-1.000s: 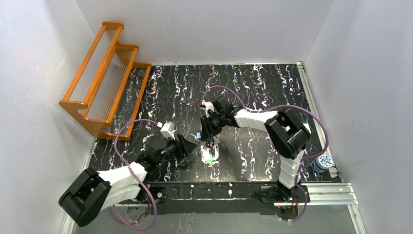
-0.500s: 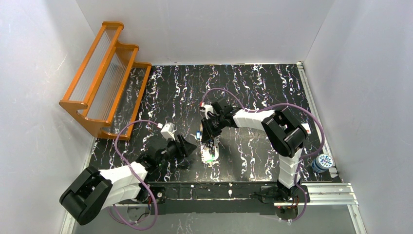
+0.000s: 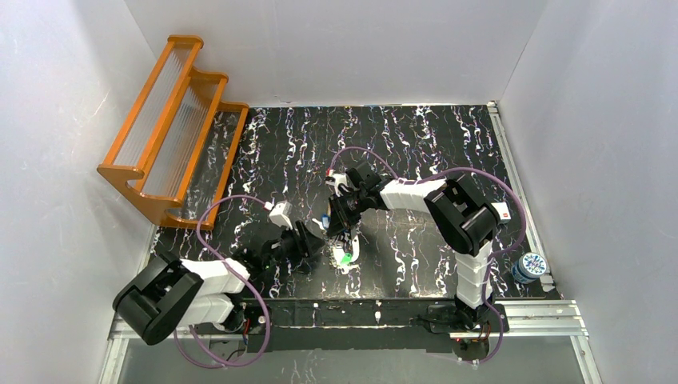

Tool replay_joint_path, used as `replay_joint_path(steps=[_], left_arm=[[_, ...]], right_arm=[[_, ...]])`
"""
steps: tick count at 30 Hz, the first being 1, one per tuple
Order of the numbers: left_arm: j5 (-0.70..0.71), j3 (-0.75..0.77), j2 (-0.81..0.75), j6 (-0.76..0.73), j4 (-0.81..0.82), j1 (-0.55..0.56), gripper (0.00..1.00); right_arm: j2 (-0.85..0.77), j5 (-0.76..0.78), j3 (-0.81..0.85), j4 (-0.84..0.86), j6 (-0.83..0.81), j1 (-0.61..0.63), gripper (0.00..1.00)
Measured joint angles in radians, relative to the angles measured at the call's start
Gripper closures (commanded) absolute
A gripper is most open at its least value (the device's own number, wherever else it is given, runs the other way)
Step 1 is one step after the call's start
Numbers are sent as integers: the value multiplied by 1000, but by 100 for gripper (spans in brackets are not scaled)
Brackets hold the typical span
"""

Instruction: Put the keys on the keyring

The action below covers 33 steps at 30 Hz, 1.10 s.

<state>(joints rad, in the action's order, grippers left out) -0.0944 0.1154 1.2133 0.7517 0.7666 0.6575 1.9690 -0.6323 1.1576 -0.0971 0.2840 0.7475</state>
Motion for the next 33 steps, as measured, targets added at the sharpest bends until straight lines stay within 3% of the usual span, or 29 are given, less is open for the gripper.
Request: replay_joint_path(steps=[16, 26, 33], left_arm=[[27, 26, 125, 2, 115, 0, 59], [3, 93, 270, 1, 205, 0, 66], [-51, 103, 290, -4, 214, 0, 72]], right_arm=[[3, -60, -10, 79, 31, 1, 88], [-27, 37, -24, 1, -3, 1, 94], [-32, 38, -42, -4, 4, 1, 98]])
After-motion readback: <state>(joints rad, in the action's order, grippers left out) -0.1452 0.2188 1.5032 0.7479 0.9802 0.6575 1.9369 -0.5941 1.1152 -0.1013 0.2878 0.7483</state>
